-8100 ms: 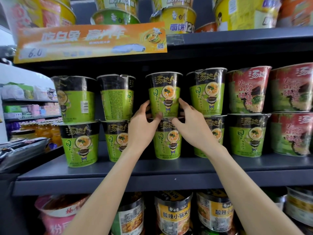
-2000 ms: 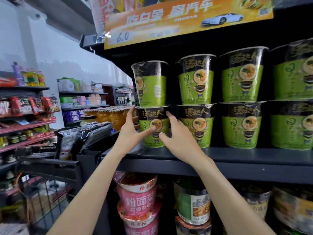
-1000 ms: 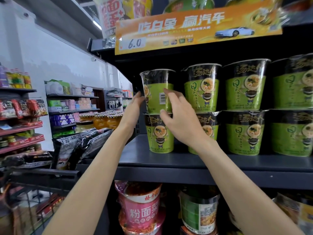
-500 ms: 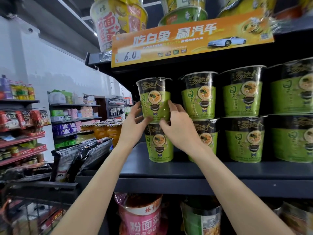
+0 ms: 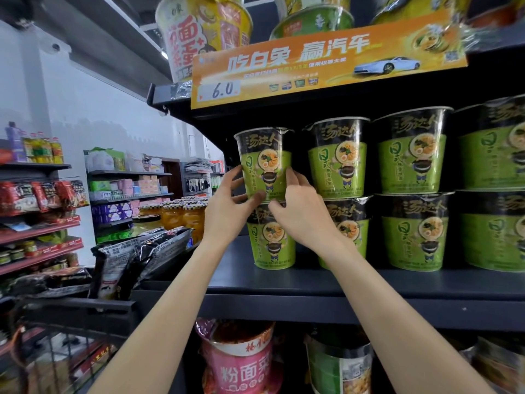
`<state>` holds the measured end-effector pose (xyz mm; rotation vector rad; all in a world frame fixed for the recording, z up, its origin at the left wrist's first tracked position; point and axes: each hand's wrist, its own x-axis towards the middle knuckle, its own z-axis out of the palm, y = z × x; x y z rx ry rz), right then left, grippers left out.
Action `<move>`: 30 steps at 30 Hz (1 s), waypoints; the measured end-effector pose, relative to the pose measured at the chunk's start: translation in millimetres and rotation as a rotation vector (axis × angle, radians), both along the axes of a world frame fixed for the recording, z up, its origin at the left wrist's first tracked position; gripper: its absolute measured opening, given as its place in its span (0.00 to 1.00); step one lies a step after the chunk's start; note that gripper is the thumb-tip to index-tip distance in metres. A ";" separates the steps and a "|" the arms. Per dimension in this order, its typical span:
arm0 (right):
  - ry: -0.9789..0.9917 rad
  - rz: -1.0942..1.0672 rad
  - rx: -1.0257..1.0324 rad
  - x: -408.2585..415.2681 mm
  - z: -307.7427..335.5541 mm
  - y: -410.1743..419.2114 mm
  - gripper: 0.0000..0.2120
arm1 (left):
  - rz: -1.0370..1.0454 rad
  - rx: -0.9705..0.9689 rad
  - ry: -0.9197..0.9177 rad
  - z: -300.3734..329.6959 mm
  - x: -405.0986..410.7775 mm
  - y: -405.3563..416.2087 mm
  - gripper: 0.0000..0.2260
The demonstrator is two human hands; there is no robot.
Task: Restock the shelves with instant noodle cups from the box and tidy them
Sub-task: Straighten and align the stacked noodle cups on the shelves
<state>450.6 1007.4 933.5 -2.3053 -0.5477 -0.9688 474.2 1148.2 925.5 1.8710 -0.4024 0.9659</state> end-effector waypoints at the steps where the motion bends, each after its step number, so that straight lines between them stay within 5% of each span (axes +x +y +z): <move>1: 0.006 -0.001 0.000 0.2 0.8 -0.2 0.33 | 0.010 0.002 -0.003 0.6 -0.7 -0.2 0.28; 10: 0.037 0.031 0.031 0.1 -2.8 -1.4 0.31 | 0.055 0.024 -0.006 4.2 -2.9 -2.8 0.28; 20: -0.284 -0.021 0.116 -1.2 -28.9 -1.6 0.23 | 0.098 0.027 -0.047 -16.0 2.9 -1.0 0.29; 30: -0.192 -0.016 0.070 1.8 -60.0 10.7 0.26 | -0.042 0.059 0.026 -22.4 9.3 7.3 0.30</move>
